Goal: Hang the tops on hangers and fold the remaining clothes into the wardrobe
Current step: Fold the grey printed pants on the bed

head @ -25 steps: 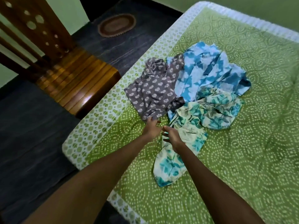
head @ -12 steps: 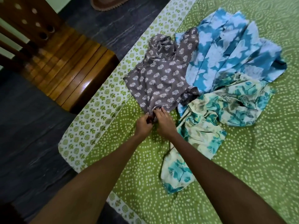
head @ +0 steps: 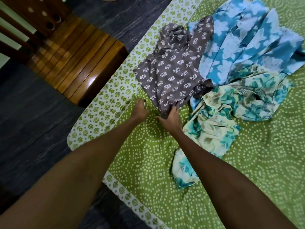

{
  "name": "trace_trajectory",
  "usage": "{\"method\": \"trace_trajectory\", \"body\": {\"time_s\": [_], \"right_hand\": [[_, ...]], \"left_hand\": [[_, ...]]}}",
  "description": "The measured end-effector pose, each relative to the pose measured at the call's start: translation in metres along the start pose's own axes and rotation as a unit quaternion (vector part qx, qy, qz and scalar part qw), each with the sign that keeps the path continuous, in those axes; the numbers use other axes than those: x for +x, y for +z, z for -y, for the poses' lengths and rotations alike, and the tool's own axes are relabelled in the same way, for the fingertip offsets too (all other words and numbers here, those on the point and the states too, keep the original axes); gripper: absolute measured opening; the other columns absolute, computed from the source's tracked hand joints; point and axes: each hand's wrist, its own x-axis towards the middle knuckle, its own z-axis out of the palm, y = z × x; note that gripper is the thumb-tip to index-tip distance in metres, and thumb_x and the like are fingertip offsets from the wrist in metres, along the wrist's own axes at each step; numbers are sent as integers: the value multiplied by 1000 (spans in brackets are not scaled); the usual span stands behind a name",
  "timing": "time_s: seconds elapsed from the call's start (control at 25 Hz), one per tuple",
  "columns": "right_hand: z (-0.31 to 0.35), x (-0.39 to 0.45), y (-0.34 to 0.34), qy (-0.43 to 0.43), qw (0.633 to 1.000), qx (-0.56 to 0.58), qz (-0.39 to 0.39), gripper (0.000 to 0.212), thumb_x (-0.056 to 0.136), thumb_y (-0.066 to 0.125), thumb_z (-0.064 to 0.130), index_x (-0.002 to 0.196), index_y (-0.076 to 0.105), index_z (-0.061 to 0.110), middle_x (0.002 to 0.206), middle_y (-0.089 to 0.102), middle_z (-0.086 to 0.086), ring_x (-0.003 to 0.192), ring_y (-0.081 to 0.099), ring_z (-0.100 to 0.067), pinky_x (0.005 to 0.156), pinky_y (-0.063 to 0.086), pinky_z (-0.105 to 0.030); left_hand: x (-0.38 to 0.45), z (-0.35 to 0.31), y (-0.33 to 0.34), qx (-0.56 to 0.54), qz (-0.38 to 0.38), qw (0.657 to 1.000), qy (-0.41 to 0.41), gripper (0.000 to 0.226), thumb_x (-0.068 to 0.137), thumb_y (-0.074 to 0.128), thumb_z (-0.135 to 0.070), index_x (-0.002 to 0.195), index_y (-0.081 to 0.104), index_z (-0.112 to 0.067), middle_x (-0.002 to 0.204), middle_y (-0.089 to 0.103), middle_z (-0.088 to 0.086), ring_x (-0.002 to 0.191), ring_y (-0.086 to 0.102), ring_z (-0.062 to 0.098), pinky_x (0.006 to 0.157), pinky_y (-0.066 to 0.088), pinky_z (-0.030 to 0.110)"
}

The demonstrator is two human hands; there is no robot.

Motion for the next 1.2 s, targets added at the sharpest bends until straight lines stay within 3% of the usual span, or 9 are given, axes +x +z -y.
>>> {"method": "trace_trajectory", "body": {"time_s": [0.08, 0.2, 0.36, 0.48, 0.6, 0.84, 0.96, 1.04, 1.2], "right_hand": [[1, 9, 6, 21, 1000, -17, -14, 84, 79, 74, 33, 142, 24, 9, 143, 37, -16, 124, 45, -32, 97, 39, -37], [-8, 15, 19, 6, 998, -38, -50, 36, 90, 57, 17, 126, 49, 11, 115, 62, -13, 103, 58, -29, 76, 41, -32], [-26, 13, 20, 54, 951, 283, -112, 16, 95, 50, 8, 103, 63, 3, 86, 59, -4, 84, 52, -18, 71, 34, -20], [-44, -7, 2, 35, 924, 329, -192, 21, 97, 47, 7, 109, 59, -7, 100, 48, -4, 87, 49, -4, 72, 34, -10], [-62, -22, -18, 39, 892, 389, -227, 12, 92, 54, 3, 84, 63, 3, 93, 52, 5, 81, 51, 5, 75, 41, -10], [-40, -25, -43, 107, 790, 587, -140, 37, 89, 42, -12, 64, 39, 15, 43, 46, 10, 36, 38, 0, 37, 33, -13], [-21, -38, -45, 143, 796, 587, -38, 31, 92, 35, -10, 76, 43, 15, 41, 46, 8, 30, 31, 0, 31, 23, -11], [-23, -63, -35, 153, 803, 575, 18, 30, 93, 32, -7, 85, 52, 13, 42, 47, 8, 30, 31, -1, 31, 22, -12], [-53, -109, -21, 203, 664, 718, -46, 29, 101, 34, 16, 84, 58, 18, 47, 51, 8, 33, 38, -3, 31, 28, -13]], "left_hand": [[36, 4, -10, 31, -5, 999, 21, 68, 85, 58, -2, 145, 24, -3, 152, 22, 14, 123, 44, 28, 83, 51, 26], [100, -5, -32, 26, -30, 998, 56, 73, 85, 63, -15, 144, 23, -3, 147, 32, 16, 131, 38, 30, 107, 37, 40], [170, -22, -53, 82, -11, 994, 76, 60, 93, 50, -15, 144, 22, 0, 150, 29, 18, 136, 31, 31, 109, 30, 35], [178, -24, -49, 122, 45, 988, 79, 59, 92, 56, -21, 142, 31, -4, 142, 40, 18, 129, 42, 32, 103, 39, 40], [130, -25, -20, 126, 37, 983, 131, 28, 90, 59, -11, 116, 59, -1, 115, 61, 20, 104, 59, 32, 87, 49, 37], [46, -8, 24, -14, 92, 989, 115, 47, 85, 66, -13, 128, 48, -5, 127, 51, 11, 113, 51, 24, 101, 42, 37], [44, -23, 13, -116, 131, 983, 56, 61, 87, 64, -12, 140, 35, -10, 135, 49, 10, 121, 48, 25, 104, 40, 39], [42, -31, 10, -106, 205, 973, 11, 45, 90, 58, -9, 133, 45, -6, 128, 54, 15, 117, 53, 29, 103, 42, 41], [-22, -16, 40, -77, 279, 956, -37, 19, 91, 57, -11, 104, 64, 0, 94, 62, 9, 82, 56, 20, 80, 46, 29]]}}
